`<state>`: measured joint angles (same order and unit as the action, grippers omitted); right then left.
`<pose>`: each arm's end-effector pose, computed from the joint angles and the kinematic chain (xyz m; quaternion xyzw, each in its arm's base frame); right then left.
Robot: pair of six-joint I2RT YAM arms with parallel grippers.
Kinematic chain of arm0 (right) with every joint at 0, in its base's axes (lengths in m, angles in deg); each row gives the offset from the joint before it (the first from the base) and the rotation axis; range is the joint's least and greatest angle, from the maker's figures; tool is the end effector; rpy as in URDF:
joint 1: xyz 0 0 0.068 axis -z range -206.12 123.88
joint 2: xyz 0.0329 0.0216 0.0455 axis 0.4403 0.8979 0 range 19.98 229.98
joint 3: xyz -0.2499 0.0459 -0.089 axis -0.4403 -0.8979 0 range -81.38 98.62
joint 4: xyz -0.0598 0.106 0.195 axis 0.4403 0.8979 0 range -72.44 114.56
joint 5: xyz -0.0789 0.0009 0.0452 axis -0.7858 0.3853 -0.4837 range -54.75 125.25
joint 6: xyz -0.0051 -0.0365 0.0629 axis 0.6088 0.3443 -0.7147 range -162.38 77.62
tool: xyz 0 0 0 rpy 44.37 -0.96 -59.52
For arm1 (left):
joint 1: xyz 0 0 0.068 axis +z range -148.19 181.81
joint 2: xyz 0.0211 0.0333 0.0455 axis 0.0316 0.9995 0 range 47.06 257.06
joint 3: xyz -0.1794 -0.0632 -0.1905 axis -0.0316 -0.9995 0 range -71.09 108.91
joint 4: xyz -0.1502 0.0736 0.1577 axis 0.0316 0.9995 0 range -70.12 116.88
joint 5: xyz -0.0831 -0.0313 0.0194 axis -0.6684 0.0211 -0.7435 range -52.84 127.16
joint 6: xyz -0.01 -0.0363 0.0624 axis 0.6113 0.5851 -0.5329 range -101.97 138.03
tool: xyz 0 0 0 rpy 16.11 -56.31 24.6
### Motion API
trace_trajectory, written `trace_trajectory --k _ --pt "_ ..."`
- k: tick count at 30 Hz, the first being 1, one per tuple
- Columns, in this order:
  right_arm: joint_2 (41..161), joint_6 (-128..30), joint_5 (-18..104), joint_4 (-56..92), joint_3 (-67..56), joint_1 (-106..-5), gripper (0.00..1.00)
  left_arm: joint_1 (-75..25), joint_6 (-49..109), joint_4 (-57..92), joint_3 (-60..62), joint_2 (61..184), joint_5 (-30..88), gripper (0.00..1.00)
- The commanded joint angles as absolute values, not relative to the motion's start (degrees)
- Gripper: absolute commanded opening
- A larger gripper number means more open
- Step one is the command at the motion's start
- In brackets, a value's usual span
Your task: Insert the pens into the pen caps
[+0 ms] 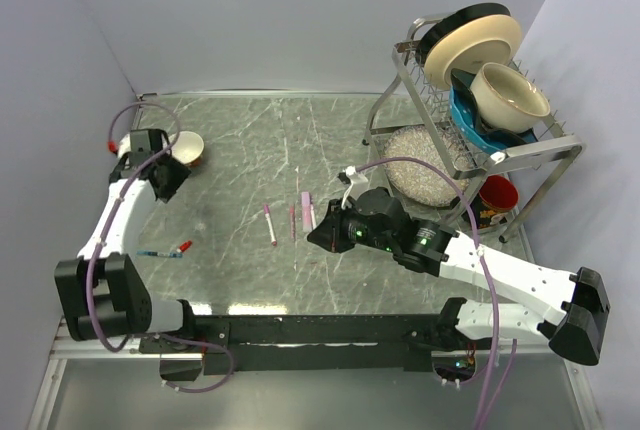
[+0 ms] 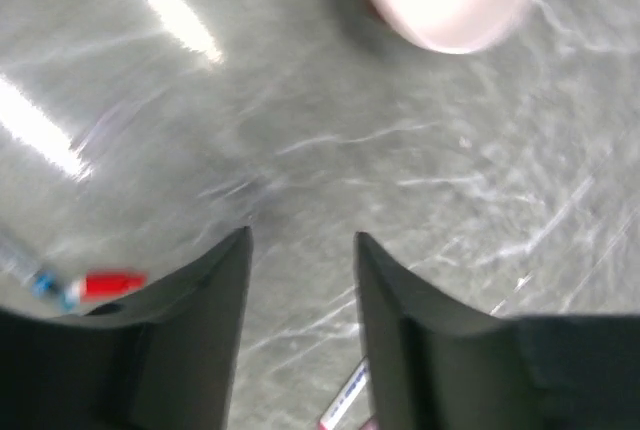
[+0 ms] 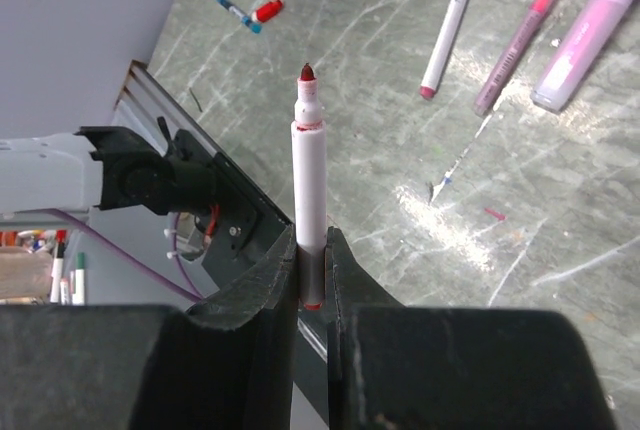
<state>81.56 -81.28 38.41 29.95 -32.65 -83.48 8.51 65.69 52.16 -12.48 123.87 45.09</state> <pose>0.1250 0.2012 0.2966 -0.1500 0.8309 0.4142 0.3400 0.2623 0.0393 0.2546 -0.4496 0.8245 -0.0571 0.3387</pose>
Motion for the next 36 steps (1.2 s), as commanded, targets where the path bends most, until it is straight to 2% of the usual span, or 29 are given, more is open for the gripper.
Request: trace_trajectory --k 1,3,7,12,23,36 --pt "79.9 -80.3 38.2 30.3 -30.6 -83.2 0.00 9.6 90.7 66.6 -15.7 118.3 52.9 0.46" --pt "79.8 -80.8 38.2 30.2 -30.3 -83.2 0.00 10.1 99.5 64.6 -20.9 114.9 49.8 0.51" --pt "79.4 -81.6 37.8 30.4 -30.3 -83.2 0.00 11.1 113.3 59.5 -29.9 110.1 42.8 0.51" --pt "78.7 -81.7 36.6 31.3 -30.9 -83.2 0.00 11.2 123.0 61.3 -32.2 110.9 45.6 0.52" --pt "80.4 -81.0 36.7 30.9 -30.5 -83.2 0.00 11.5 128.2 68.0 -27.6 116.8 51.7 0.49" --pt "80.7 -80.4 36.2 31.4 -30.1 -83.2 0.00 11.5 128.0 67.6 -29.0 121.1 53.2 0.49"
